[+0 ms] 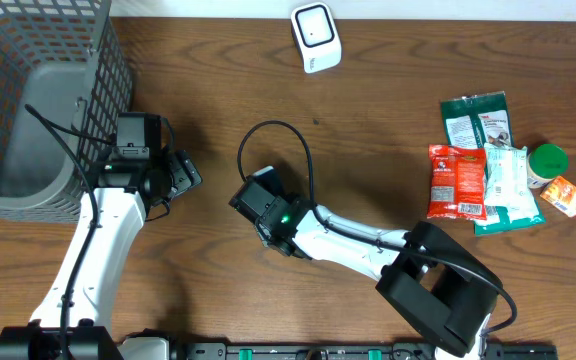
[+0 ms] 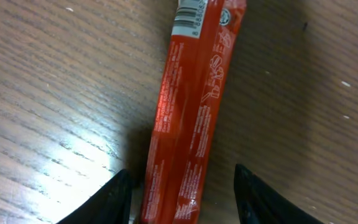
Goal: Scan the item barcode
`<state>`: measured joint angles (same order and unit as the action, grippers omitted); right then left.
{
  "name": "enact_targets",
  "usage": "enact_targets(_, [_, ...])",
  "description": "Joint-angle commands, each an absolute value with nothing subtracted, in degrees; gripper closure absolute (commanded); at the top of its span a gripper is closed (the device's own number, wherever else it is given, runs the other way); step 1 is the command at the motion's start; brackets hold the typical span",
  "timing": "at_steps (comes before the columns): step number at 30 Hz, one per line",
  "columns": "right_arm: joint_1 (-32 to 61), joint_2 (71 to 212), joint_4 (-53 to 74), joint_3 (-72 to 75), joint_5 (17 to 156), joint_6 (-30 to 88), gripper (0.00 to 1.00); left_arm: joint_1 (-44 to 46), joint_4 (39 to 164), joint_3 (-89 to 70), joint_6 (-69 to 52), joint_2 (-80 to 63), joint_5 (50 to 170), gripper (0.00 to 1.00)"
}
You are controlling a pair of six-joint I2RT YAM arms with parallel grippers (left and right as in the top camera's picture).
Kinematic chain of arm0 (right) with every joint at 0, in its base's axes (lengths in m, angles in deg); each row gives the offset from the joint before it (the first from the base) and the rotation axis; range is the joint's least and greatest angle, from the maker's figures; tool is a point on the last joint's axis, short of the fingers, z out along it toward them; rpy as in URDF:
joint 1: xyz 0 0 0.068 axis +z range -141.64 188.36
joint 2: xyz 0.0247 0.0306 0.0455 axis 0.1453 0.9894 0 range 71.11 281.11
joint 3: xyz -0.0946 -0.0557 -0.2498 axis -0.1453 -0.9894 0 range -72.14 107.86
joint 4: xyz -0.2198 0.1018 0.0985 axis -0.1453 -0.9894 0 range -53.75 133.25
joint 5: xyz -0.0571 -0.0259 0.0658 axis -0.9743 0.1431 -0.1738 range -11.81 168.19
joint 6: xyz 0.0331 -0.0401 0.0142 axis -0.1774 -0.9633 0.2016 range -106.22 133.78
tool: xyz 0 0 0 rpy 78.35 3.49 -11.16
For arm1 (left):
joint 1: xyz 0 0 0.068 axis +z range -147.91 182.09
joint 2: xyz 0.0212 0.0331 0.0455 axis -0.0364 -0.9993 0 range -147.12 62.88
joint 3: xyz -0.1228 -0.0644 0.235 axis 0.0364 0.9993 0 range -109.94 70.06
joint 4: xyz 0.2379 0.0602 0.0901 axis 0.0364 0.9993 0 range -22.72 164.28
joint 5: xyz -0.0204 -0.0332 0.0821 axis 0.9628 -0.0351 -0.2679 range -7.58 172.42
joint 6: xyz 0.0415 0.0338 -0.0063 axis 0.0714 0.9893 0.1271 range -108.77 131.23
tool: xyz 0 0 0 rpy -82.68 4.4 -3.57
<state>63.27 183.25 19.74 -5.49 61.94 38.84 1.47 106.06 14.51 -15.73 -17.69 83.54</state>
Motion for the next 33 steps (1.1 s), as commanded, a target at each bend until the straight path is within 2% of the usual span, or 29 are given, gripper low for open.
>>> enact_targets(1, [63.4, 185.0, 19.4, -5.4, 63.6, 41.2, 0.61, 1.9, 106.3, 14.8, -15.4, -17.3, 82.8, 0.12])
enact_targets(3, [62.7, 185.0, 19.5, -5.4, 69.9, 42.5, 0.78, 1.9, 106.3, 14.8, -15.4, -17.3, 82.8, 0.12])
enact_targets(7, [61.0, 185.0, 18.6, -5.3, 72.7, 42.5, 0.99, 1.9, 106.3, 14.8, -15.4, -17.3, 82.8, 0.12])
enact_targets(12, [57.1, 182.1, 17.6, -5.3, 78.5, 40.5, 0.99, 1.9, 106.3, 14.8, -15.4, -17.3, 82.8, 0.12])
enact_targets(16, [52.5, 176.8, 18.1, -5.3, 88.5, 35.8, 0.99, 1.9, 106.3, 14.8, -15.4, -17.3, 82.8, 0.12])
enact_targets(21, [46.2, 171.9, 18.2, -5.3, 101.0, 35.3, 0.99, 1.9, 106.3, 14.8, -15.4, -17.3, 82.8, 0.12])
enact_targets(27, [39.9, 171.6, 18.1, -5.4, 114.7, 33.7, 0.99, 1.9, 106.3, 14.8, -15.4, -17.3, 82.8, 0.12])
enact_targets(33, [37.3, 171.6, 18.1, -5.5, 120.4, 31.7, 0.99, 1.9, 105.7, 14.8, -15.4, -17.3, 82.8, 0.12])
